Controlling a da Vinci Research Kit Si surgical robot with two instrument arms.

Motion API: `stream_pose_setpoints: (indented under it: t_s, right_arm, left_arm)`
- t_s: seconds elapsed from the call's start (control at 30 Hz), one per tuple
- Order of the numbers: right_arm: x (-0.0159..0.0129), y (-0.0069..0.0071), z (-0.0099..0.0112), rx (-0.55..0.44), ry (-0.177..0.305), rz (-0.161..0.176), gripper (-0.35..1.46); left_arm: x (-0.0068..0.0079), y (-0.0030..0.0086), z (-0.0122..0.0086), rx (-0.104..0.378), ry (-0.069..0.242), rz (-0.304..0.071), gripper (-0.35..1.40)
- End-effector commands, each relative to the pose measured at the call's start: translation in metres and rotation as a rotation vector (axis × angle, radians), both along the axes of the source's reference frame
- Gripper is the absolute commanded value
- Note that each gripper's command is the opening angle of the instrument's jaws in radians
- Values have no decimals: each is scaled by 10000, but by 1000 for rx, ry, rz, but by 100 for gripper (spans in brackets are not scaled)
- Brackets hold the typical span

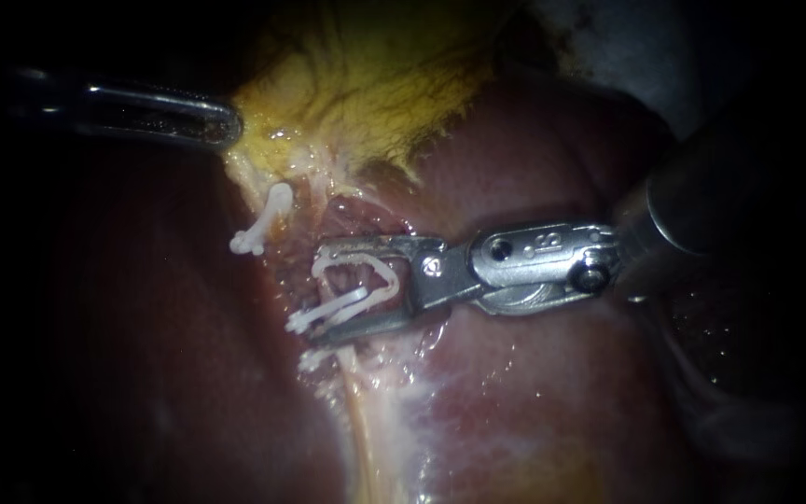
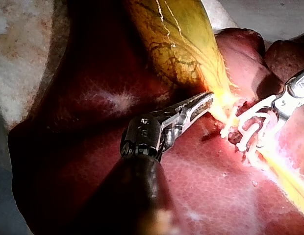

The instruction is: Clipping third clip right tube

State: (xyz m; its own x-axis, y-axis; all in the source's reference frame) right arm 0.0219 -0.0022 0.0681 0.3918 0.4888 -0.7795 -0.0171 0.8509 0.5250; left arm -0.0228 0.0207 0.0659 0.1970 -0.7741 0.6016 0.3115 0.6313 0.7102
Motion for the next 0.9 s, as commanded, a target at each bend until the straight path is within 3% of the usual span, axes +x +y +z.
stream_pose_setpoints:
  t_s: [0.03,0.27,0.5,0.73,0.9]
  right_arm:
    - [-2,1,-3,0,2,-1,51]
    - [-23,8,-17,29,9,-9,54]
    - [-37,20,-9,222,18,-43,54]
    - [-42,33,12,286,0,-33,54]
    - [-38,40,29,349,16,9,54]
  left_arm:
    - [0,0,0,0,0,0,-35]
    - [1,0,0,1,-1,1,-35]
    - [1,0,0,1,-1,1,-35]
    - [2,0,0,1,-1,1,-35]
    - [2,0,0,1,-1,1,-35]
